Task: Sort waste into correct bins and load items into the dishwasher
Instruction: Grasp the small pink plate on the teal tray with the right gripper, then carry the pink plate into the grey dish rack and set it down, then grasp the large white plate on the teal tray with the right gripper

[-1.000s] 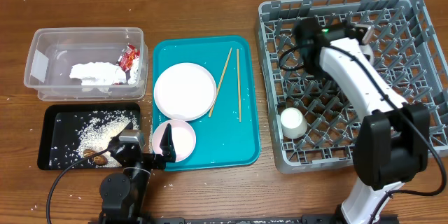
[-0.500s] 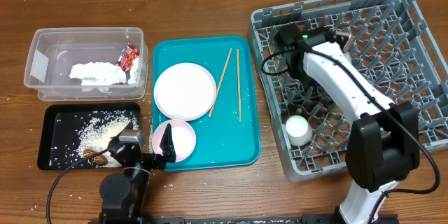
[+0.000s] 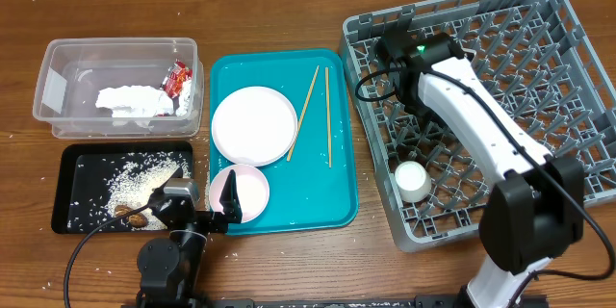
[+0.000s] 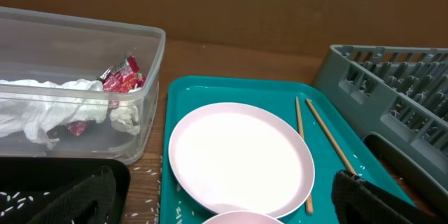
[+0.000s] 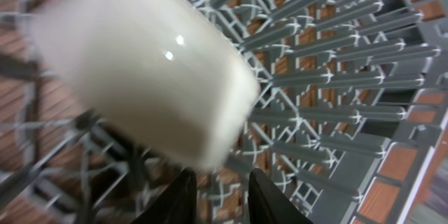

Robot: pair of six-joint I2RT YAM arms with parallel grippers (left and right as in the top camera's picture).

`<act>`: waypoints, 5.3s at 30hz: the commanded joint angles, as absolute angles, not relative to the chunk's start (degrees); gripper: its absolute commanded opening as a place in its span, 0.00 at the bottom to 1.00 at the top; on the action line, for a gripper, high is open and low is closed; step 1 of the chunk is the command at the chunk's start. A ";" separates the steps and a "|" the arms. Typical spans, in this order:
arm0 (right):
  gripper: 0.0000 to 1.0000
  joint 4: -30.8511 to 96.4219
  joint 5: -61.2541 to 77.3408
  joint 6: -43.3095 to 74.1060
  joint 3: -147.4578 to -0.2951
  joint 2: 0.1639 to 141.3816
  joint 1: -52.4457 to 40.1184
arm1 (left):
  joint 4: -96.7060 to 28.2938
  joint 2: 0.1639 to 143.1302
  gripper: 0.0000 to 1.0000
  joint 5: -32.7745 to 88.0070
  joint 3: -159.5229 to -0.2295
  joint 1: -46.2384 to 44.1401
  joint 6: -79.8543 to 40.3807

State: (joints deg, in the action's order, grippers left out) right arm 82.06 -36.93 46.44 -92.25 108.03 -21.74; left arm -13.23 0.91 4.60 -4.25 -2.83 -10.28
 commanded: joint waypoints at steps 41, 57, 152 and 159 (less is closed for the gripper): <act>0.04 48.21 10.68 46.76 -82.72 115.98 -51.48 | -13.02 0.34 1.00 5.43 -3.97 -2.26 -9.37; 0.04 63.64 -53.08 38.41 -89.45 91.53 -39.00 | -13.02 0.34 1.00 5.41 -3.97 -2.26 -9.37; 0.52 36.01 -0.34 36.40 -89.19 121.67 -40.25 | -13.02 0.36 1.00 5.41 -3.97 -2.26 -9.37; 0.32 34.50 -0.10 35.64 -89.19 122.78 -40.23 | -13.02 0.36 1.00 5.41 -3.97 -2.26 -9.37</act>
State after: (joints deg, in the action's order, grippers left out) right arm 34.96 0.82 35.81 -89.27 122.43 -40.36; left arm -13.23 0.91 4.60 -4.25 -2.83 -10.28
